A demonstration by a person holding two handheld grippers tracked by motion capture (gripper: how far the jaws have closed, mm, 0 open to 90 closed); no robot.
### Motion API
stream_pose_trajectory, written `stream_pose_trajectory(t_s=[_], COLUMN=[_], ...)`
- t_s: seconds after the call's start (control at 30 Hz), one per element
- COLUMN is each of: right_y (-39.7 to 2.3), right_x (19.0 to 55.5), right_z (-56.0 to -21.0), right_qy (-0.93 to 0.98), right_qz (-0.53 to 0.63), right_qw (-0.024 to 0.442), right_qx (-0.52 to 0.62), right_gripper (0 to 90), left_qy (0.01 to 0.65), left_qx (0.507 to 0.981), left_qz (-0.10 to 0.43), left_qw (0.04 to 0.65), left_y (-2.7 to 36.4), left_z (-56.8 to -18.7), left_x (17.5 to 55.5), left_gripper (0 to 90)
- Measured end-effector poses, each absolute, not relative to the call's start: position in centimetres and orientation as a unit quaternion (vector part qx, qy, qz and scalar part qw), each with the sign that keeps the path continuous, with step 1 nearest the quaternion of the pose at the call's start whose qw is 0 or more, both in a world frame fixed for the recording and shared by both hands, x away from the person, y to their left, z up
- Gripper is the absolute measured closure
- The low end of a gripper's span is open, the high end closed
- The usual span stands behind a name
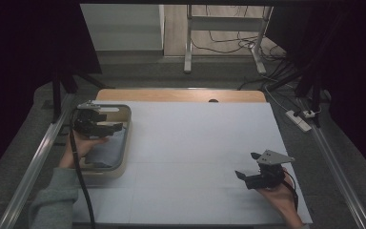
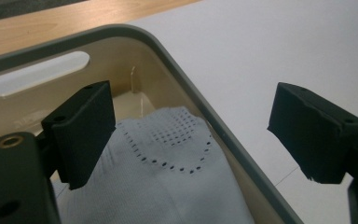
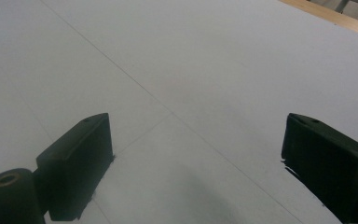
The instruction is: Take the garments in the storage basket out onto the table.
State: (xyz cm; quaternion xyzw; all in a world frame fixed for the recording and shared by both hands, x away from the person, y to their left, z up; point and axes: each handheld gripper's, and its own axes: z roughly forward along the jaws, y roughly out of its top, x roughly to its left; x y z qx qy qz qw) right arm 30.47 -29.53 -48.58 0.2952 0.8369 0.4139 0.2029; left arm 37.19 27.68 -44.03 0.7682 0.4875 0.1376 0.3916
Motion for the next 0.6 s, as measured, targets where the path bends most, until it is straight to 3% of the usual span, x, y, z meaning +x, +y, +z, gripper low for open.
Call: stream_pose_trajectory(t_s=[0.6], right_y=[-29.4], right_x=[30.5], right_z=[-48.7], right_qy=[0.839], right_qz=[0.413], right_qw=[0.200], right_qx=[0.292], right_gripper=[8.2], left_qy=[0.503], left_qx=[0.782], left_qz=[0.123], left_qw=[0.346], left_y=[29.5], left_z=[-45.2], left_x=[37.0], left_gripper=[12.9])
